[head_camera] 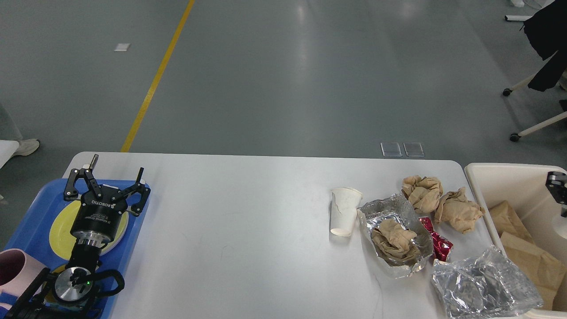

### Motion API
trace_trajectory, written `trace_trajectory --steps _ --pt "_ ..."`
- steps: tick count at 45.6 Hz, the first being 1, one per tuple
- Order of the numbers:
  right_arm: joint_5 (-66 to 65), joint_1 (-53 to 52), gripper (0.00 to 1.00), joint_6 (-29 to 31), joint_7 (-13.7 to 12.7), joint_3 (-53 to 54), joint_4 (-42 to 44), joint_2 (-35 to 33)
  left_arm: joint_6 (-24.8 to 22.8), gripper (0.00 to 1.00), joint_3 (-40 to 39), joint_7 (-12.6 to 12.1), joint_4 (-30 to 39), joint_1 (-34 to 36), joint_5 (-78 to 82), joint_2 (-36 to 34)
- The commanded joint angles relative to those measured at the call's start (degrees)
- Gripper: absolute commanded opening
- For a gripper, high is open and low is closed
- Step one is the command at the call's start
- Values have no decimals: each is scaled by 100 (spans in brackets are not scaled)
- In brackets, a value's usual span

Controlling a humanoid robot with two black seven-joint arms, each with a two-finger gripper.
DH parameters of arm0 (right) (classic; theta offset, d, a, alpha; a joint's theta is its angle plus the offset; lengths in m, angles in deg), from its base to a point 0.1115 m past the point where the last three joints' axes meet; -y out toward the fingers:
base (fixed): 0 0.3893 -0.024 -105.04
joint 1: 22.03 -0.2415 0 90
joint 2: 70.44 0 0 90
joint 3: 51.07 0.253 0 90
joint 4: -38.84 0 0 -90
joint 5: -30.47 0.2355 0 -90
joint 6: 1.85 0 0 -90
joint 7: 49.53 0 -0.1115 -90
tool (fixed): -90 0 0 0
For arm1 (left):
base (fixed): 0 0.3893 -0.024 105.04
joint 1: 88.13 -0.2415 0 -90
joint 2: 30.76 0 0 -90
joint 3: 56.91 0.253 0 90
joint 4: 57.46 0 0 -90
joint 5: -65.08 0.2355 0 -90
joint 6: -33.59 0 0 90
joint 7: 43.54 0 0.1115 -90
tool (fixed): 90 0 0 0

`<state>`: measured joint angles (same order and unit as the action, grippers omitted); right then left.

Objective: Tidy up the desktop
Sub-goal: 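Drop the paper cup into the white bin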

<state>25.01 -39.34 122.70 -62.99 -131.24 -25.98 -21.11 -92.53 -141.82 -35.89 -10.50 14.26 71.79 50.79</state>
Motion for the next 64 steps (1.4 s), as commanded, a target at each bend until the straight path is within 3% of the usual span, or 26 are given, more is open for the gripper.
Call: trace_trajectory --steps 1,7,14,23,30,51,52,53,54,55,56,64 --pt "1 1922 0 -79 2 852 1453 -82 0 97 0 0 6 0 5 1" --pt "1 3636 0 -342 2 1950 2868 76 0 97 0 0 6 0 5 1" --pt "1 5561 0 -1414 11 3111 4389 761 0 97 0 0 -2 0 5 1" --pt "1 6925 0 -2012 168 3359 6200 1992 9 97 0 0 -2 0 5 1" --pt "1 7286 0 -2549 239 3288 6377 2274 9 97 0 0 6 0 -3 1" --pt "-8 7374 0 -2619 239 3288 6369 2239 9 97 0 0 -2 0 5 1" --pt "-8 7383 2 -2619 239 3280 6369 2239 9 97 0 0 -2 0 5 1" --pt "-8 7400 20 -2628 248 3271 6369 2239 9 97 0 0 -2 8 5 1" --pt "-8 7409 43 -2672 239 3271 6377 2230 9 97 0 0 6 0 -3 1" --pt "1 7409 88 -2777 248 3279 6395 2230 9 97 0 8 -2 8 5 1" --pt "1 7409 100 -2830 239 3288 6395 2221 9 97 0 0 6 0 -3 1" --pt "1 7436 100 -2909 239 3297 6377 2230 9 97 0 0 6 0 5 1"
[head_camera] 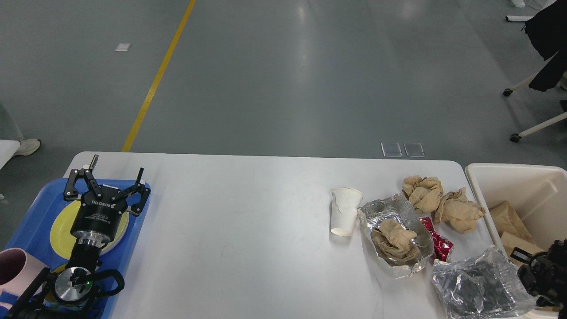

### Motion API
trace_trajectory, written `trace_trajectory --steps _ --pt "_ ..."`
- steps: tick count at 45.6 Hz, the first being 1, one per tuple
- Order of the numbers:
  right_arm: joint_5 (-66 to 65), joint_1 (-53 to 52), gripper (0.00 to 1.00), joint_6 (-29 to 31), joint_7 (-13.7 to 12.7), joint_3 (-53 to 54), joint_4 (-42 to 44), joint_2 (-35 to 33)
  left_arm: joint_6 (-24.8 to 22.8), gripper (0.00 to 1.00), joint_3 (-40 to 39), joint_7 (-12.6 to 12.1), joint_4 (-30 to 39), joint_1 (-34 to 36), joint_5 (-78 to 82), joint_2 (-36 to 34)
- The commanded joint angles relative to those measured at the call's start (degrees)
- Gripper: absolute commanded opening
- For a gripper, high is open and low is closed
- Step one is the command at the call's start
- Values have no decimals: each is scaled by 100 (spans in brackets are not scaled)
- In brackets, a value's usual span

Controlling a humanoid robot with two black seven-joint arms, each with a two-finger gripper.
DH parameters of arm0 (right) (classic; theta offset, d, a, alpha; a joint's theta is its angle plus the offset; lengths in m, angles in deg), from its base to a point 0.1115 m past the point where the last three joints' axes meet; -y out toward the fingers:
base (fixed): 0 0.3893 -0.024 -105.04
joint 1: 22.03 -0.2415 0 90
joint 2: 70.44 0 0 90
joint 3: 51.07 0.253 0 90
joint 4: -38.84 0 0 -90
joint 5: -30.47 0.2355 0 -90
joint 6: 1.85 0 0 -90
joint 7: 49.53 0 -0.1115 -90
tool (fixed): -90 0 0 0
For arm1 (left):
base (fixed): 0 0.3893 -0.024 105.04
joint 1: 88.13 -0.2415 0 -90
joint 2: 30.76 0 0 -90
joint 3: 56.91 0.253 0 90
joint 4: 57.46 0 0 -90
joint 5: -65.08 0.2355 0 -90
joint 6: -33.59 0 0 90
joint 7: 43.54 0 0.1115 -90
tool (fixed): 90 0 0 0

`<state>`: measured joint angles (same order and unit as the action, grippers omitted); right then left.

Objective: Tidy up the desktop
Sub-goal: 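Drop the paper cup into the white bin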

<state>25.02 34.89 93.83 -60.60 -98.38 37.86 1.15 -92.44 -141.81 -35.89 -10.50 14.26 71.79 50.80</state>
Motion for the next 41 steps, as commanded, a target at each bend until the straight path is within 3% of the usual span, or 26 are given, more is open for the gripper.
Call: trace_trajectory --steps 1,14,18,24,32,37,41 --pt "0 4 100 -23 0 11 2 4 0 97 0 0 -2 0 5 1" --pt "9 -66 100 -14 0 20 -103 -84 0 97 0 0 -2 0 5 1" --pt "-17 -390 100 30 -53 -6 -612 -382 0 97 0 0 -2 0 5 1" --pt "-253 -1348 100 30 -141 -59 -2026 -1260 0 97 0 0 6 0 5 1" --pt "-1475 -3245 100 152 -527 -673 -4144 -2087 0 97 0 0 6 0 5 -8" --pt "-1634 -4757 100 758 -887 -1630 -5392 -2194 0 97 0 0 6 0 5 1" --pt "-1634 -5996 100 1522 -967 -2229 -6105 -2018 -9 97 0 0 6 0 5 1"
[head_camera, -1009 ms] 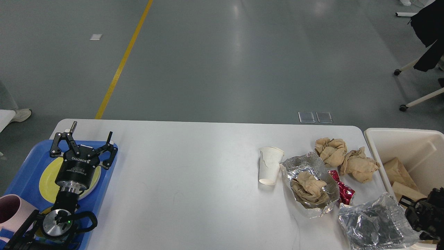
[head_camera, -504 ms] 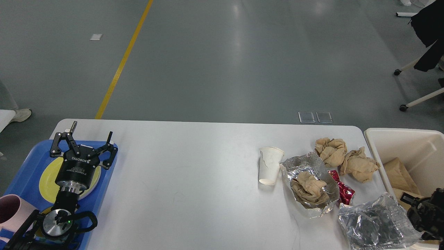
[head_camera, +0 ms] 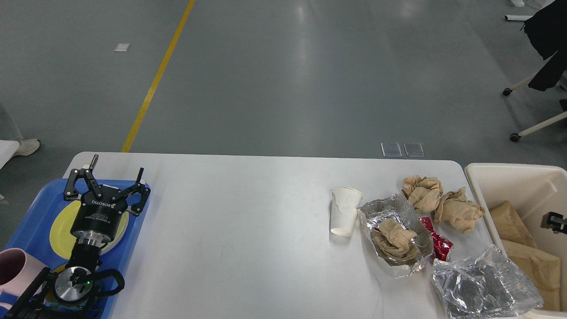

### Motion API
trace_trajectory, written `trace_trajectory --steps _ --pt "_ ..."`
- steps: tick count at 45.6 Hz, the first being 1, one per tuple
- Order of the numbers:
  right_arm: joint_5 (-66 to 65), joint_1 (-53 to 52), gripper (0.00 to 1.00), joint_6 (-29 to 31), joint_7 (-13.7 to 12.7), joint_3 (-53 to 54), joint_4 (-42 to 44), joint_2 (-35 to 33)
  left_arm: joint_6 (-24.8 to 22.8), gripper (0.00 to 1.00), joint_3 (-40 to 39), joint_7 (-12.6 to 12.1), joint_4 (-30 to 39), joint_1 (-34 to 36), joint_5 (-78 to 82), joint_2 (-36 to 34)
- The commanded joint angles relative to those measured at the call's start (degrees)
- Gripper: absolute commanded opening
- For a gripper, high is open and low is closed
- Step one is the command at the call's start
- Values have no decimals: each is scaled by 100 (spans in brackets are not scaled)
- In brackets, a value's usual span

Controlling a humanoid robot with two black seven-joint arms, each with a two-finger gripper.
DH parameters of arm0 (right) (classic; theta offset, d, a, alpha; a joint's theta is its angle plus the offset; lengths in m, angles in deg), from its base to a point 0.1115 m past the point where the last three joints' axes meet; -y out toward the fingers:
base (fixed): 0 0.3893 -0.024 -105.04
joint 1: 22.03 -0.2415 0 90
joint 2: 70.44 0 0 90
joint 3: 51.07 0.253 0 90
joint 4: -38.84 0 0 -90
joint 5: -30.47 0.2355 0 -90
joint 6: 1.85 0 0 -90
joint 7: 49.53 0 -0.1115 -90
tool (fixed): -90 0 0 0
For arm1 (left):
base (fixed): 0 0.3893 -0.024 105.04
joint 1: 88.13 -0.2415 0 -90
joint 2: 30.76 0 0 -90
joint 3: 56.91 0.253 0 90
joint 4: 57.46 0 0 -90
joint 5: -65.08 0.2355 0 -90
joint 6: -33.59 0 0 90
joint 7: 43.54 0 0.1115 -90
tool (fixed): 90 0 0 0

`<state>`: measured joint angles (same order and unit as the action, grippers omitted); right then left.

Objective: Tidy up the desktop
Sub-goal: 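Drop the paper cup into the white bin, then reach the right gripper to the black-and-silver foil bag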

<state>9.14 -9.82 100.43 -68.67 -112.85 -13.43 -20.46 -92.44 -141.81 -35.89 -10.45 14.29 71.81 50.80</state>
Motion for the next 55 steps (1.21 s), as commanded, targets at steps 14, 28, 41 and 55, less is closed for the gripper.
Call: trace_trajectory --steps 14,28,41,55 --pt "6 -4576 100 2701 -160 -960 -3190 1067 -9 97 0 8 1 -3 4 0" --pt "568 -5747 100 2683 -37 -845 -4686 1128 9 97 0 0 1 -3 -5 0" --pt "314 -5168 98 2112 658 -907 -4625 1312 9 97 0 0 1 -3 4 0" --pt "-160 -2603 97 742 587 -222 -4011 1840 0 97 0 0 1 -3 4 0"
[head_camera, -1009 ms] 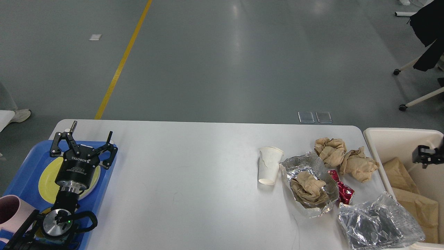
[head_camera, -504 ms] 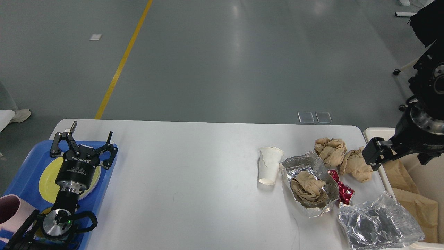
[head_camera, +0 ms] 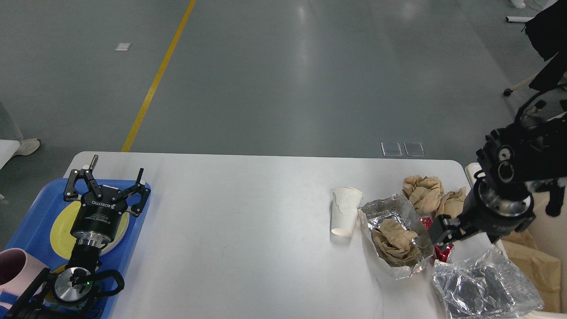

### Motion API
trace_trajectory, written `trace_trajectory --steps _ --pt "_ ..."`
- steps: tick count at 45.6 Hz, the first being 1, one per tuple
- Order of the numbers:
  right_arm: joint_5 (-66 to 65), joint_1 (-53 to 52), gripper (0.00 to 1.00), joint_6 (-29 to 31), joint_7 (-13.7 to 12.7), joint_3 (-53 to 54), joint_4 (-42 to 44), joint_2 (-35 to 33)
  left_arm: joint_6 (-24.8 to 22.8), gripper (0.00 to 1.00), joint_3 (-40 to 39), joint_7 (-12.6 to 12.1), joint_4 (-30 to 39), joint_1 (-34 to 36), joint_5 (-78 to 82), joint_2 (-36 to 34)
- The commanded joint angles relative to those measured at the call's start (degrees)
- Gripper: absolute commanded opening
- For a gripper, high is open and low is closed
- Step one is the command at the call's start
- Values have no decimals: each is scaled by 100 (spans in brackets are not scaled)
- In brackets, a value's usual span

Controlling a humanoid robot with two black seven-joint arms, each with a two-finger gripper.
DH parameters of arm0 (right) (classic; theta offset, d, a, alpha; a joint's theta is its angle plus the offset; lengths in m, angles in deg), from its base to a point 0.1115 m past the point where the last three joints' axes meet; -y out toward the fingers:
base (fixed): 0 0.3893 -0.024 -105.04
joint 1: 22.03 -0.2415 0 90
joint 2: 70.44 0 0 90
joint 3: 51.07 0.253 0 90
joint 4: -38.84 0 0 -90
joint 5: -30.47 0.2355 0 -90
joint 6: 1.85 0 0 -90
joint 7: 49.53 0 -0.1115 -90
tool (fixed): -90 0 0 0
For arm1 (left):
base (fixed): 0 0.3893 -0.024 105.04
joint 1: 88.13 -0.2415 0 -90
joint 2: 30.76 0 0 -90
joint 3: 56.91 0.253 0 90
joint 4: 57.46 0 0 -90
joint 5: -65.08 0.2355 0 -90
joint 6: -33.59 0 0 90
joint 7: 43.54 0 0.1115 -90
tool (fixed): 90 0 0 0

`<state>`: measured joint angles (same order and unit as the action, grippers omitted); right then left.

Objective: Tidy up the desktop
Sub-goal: 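Reach the right gripper to the black-and-silver foil bag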

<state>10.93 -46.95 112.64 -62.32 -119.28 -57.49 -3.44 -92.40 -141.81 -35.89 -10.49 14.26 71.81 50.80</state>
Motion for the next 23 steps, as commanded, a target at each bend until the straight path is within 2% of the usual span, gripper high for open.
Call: trace_trajectory --steps 1,12,23 --pt "-427 1313 96 -567 -56 475 466 181 -4 97 0 0 6 0 4 0" --pt "-665 2457 94 -1499 -56 572 782 612 -13 97 0 0 6 0 4 0" --pt "-647 3468 90 -1728 -56 589 1767 920 -13 97 0 0 6 0 4 0"
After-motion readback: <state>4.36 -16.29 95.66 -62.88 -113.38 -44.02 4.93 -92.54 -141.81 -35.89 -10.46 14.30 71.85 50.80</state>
